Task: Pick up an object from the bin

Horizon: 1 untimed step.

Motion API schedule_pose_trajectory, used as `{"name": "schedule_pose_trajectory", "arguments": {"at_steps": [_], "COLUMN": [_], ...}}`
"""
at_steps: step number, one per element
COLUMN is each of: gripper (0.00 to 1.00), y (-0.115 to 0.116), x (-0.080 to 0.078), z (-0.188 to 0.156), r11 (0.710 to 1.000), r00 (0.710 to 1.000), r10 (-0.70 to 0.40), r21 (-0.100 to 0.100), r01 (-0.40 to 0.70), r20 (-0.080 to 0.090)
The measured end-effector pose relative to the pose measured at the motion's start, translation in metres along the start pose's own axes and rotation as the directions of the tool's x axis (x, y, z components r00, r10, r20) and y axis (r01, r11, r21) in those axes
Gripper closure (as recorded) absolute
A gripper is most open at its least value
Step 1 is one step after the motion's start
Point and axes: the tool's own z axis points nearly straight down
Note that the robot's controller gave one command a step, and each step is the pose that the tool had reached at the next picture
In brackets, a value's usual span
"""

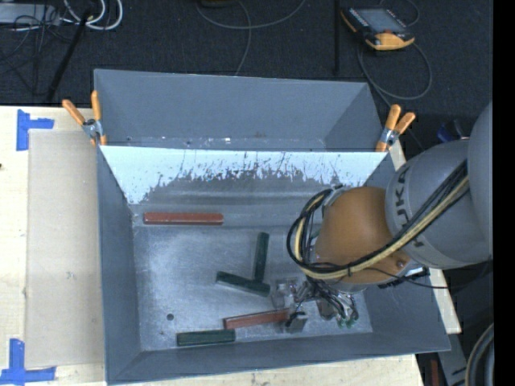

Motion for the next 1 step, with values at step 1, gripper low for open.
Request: {"name": "schedule_pose_trajectory", "arguments": {"at_steps": [1], "gripper": [1.00], "y": [-0.0258], "x": [-0.0291], "z": [-0.1353], "r11": [0.999], "r00": [0.999], "r10": [-0.035], "r21": [0.002], "r01": [0.035], "r20": [0.010]}}
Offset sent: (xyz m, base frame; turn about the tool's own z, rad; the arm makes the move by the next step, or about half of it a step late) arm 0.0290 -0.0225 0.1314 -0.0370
